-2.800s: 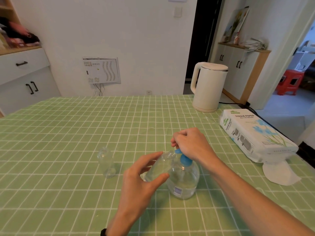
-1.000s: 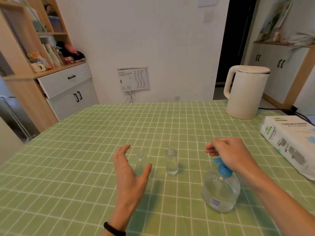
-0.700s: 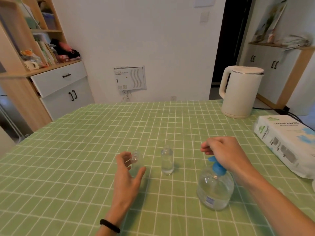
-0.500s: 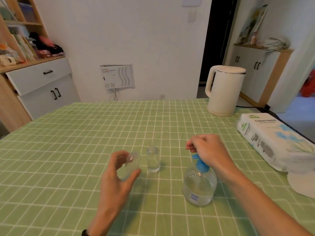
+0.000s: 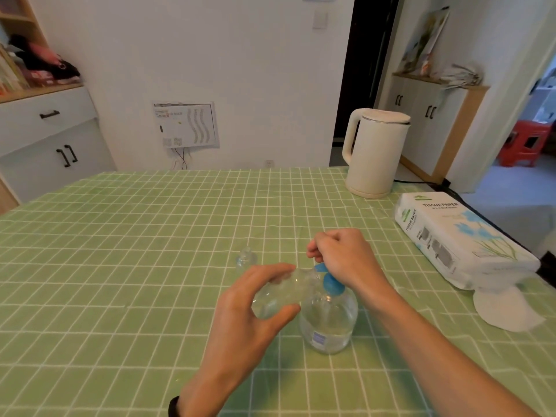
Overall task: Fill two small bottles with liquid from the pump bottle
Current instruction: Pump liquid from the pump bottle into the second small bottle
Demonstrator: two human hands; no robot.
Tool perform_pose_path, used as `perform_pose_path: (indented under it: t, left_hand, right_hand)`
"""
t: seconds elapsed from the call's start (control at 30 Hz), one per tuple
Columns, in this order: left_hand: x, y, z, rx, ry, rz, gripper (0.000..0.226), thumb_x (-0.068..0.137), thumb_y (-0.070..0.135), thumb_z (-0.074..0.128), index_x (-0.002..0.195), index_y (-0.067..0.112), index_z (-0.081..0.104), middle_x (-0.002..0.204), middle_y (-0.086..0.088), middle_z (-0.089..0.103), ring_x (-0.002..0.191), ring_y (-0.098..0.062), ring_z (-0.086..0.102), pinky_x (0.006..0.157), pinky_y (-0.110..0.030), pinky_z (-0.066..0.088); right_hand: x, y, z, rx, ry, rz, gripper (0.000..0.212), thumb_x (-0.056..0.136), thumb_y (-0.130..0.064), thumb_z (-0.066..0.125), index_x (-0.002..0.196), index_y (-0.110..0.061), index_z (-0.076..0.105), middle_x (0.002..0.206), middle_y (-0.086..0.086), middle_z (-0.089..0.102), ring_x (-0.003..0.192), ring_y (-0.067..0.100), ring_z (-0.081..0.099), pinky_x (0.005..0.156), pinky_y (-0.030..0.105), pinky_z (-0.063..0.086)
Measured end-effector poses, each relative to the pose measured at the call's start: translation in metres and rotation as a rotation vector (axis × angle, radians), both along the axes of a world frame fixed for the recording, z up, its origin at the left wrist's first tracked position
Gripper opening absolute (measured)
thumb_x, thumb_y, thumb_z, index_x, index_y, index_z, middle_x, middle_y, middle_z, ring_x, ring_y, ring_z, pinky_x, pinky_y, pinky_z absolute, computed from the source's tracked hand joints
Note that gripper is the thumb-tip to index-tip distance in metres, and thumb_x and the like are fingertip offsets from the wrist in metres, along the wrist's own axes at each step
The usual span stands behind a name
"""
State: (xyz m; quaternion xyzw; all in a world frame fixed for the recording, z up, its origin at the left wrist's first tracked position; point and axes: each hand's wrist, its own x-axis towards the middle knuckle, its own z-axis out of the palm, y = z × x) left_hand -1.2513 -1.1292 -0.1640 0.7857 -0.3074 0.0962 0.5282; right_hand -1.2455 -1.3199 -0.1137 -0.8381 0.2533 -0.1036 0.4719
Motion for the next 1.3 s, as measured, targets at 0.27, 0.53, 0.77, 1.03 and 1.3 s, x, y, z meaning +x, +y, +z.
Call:
perform_pose_path:
  t: [0.27,0.53,0.77,1.03,1.3]
  left_hand:
    - [0.003,0.004,-0.006,0.018,0.008,0.024,0.051,0.077,0.015,0.09,0.121,0.034,0.072,0.111,0.02,0.073,0.112,-0.006,0.068,0.093,-0.006,0.042]
    - [0.006,-0.005,0.001,0.015,-0.019,0.036,0.052,0.077,0.016,0.09,0.123,0.032,0.072,0.109,0.02,0.072,0.11,-0.002,0.066,0.092,-0.004,0.041]
    - [0.007,-0.01,-0.001,0.012,-0.017,0.018,0.053,0.077,0.017,0.09,0.124,0.034,0.072,0.11,0.021,0.071,0.111,-0.002,0.066,0.094,-0.006,0.042]
    - [0.005,-0.01,-0.004,0.024,-0.001,0.027,0.053,0.077,0.02,0.089,0.124,0.035,0.071,0.109,0.022,0.072,0.109,-0.003,0.066,0.092,-0.007,0.043]
    - [0.006,-0.008,0.006,0.034,-0.049,0.024,0.056,0.077,0.019,0.09,0.125,0.038,0.07,0.11,0.021,0.071,0.111,-0.002,0.065,0.094,-0.007,0.043]
  right_hand:
    - [0.0,-0.001,-0.001,-0.031,0.003,-0.006,0.032,0.095,-0.025,0.058,0.087,-0.006,0.082,0.095,0.016,0.083,0.099,0.036,0.079,0.098,0.057,0.062]
    - [-0.001,0.0,0.0,-0.081,0.023,0.005,0.037,0.097,-0.029,0.055,0.097,-0.001,0.081,0.1,0.017,0.082,0.103,0.038,0.077,0.097,0.056,0.062]
    - [0.0,0.0,-0.002,-0.112,0.042,0.006,0.039,0.097,-0.029,0.055,0.103,0.001,0.08,0.104,0.018,0.082,0.105,0.04,0.076,0.098,0.057,0.061]
    - [-0.002,0.003,-0.001,-0.151,0.07,0.009,0.038,0.097,-0.03,0.056,0.101,0.0,0.08,0.103,0.016,0.083,0.102,0.039,0.077,0.095,0.055,0.062]
    - [0.003,-0.002,0.009,-0.294,0.076,0.027,0.038,0.095,-0.033,0.058,0.06,-0.021,0.048,0.051,-0.002,0.041,0.055,0.021,0.04,0.061,0.036,0.041]
